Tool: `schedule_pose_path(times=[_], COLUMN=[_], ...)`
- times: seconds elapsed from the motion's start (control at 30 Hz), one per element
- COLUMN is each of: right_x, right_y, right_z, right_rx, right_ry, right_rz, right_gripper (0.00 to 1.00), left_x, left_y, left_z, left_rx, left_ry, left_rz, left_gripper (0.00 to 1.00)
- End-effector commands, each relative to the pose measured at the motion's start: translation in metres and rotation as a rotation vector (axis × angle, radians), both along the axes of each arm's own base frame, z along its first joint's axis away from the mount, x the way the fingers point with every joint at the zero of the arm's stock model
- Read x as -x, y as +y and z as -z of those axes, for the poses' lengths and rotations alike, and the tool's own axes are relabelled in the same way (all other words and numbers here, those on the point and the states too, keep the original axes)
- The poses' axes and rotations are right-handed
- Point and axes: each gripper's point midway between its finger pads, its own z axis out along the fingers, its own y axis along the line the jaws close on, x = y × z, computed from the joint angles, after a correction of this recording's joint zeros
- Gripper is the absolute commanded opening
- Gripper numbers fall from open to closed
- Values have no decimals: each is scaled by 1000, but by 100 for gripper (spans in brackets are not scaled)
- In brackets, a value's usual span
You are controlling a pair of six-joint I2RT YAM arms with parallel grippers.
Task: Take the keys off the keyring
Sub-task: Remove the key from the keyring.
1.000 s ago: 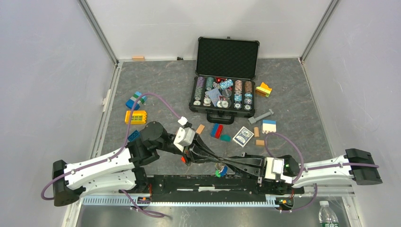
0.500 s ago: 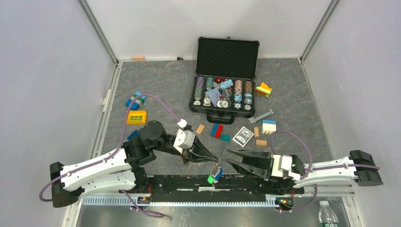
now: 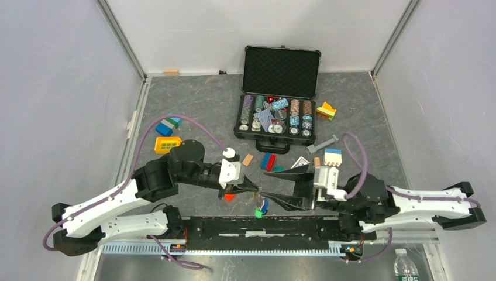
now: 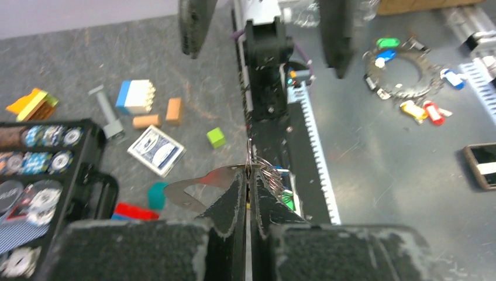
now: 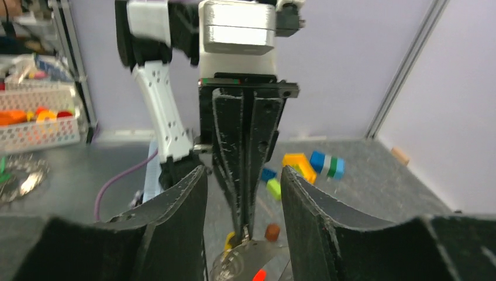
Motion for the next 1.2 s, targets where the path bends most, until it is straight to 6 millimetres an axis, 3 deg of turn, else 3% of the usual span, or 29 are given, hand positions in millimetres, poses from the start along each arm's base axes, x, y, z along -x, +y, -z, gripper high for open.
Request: schedule_pose_path(times=[0.0, 0.23, 0.47, 0.63, 1.0, 1.17], right_x=[7, 11, 0, -8, -4, -4], right_y=[2, 10, 15, 21, 38, 43], right_z=[74, 95, 106, 103, 101, 110], right_rx=[470, 668, 694, 651, 588, 612], right_ry=[85, 100, 86, 87, 108, 115], right_rz=[-24, -39, 8, 22, -41, -48], right_gripper=[55, 57, 59, 58, 49, 39], left_x=[-17, -17, -6, 4, 11, 11], left_y=[23, 29, 27, 27, 25, 24], left_z=[18, 30, 27, 25, 23, 22], left_rx=[-182, -293, -283, -264, -242, -243], left_ry=[-120, -118, -103, -98, -92, -91], left_rz=[-68, -39, 24, 87, 127, 131], left_gripper=[2, 2, 2, 2, 2, 2])
